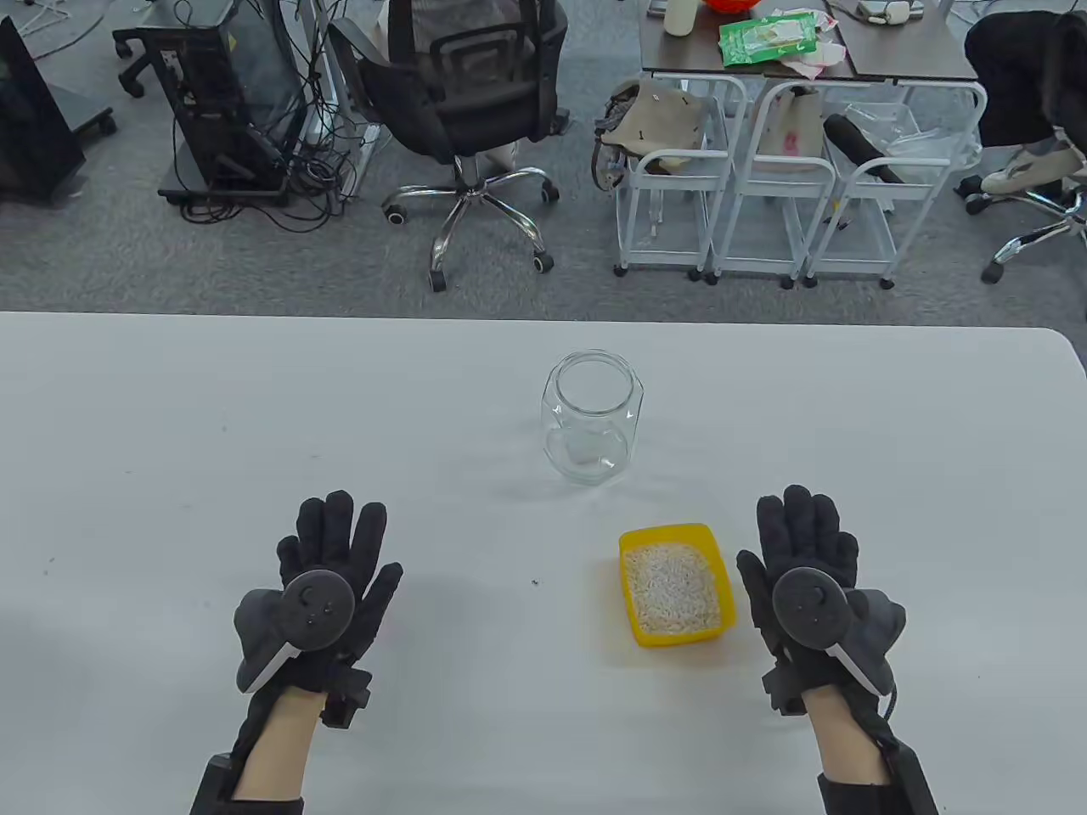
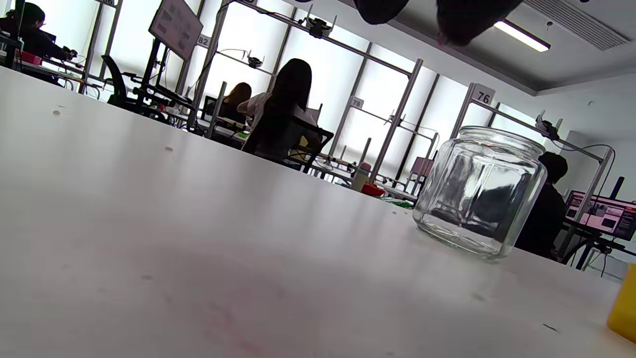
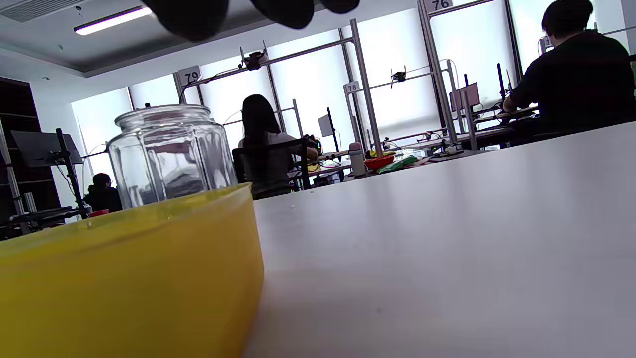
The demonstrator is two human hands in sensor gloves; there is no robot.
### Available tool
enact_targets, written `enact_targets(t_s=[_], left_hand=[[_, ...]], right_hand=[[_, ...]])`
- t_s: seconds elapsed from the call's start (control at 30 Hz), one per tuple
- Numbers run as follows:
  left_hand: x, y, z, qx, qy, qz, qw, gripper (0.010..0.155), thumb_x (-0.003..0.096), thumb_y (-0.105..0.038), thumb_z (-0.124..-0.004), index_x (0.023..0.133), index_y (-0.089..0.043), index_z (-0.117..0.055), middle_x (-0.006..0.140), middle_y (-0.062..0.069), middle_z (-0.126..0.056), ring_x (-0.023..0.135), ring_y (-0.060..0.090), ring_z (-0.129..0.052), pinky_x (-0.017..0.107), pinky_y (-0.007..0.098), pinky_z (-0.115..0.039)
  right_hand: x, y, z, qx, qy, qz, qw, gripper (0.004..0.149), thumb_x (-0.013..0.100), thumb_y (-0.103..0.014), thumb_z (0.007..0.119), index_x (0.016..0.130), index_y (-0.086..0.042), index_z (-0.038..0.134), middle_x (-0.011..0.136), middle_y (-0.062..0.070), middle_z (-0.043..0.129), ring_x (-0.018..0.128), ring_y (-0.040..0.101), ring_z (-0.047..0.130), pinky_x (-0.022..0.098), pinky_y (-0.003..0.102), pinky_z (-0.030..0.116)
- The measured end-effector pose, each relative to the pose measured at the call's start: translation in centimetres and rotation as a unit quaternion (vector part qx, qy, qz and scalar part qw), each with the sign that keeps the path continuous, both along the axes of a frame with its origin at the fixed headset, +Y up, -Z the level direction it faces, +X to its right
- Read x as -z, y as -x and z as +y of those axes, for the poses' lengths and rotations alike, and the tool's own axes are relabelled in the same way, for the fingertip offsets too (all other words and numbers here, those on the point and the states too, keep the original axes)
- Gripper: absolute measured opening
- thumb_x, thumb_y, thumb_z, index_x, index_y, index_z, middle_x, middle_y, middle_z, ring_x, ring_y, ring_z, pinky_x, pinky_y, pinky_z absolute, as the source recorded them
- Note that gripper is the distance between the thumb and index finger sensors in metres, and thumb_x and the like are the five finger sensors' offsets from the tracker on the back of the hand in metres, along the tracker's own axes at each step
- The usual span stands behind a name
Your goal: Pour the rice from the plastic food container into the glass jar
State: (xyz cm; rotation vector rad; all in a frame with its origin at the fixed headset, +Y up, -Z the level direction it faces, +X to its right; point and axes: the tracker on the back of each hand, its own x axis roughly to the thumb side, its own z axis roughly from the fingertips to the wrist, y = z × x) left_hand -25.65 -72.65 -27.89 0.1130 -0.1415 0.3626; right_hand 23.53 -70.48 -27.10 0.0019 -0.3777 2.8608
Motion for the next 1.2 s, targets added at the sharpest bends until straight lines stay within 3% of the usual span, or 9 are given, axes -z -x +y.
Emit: enact_targets(t_s=[0.73,1.07,1.2], left_hand=[[-0.5,-0.3,0.5,-0.006,-0.014,-0.007,1.0,0.068,0.0568,-0.056,-0.054,0.118,-0.033,-0.035,0.127,0.012,-0.021,0.114,0.041,-0.016,0.076,0.068,-0.029],[-0.5,-0.2,0.6,-0.005,-0.011,-0.002,1.0,0.068,0.0568,-0.056,-0.054,0.118,-0.033,-0.035,0.127,0.013,-0.021,0.114,0.042,-0.016,0.076,0.068,-0.03],[-0.5,-0.2,0.5,-0.007,-0.006,0.001,1.0,0.068,0.0568,-0.056,-0.054,0.118,-0.034,-0.036,0.127,0.013,-0.021,0.114,0.042,-0.017,0.076,0.068,-0.03]], right_hand=[[0.1,-0.2,-0.4,0.055,0.023,-0.003,0.998,0.066,0.057,-0.045,0.065,0.114,-0.013,0.053,0.119,0.022,0.041,0.109,0.052,0.036,0.07,0.067,0.042],[1.0,-0.6,-1.5,0.115,0.059,-0.004,0.992,0.068,0.056,-0.045,0.071,0.112,-0.01,0.057,0.113,0.026,0.056,0.1,0.056,0.059,0.065,0.064,0.057],[1.8,-0.4,-2.7,0.161,0.09,-0.009,0.983,0.066,0.055,-0.044,0.075,0.108,-0.006,0.061,0.102,0.03,0.064,0.078,0.05,0.082,0.052,0.055,0.072]])
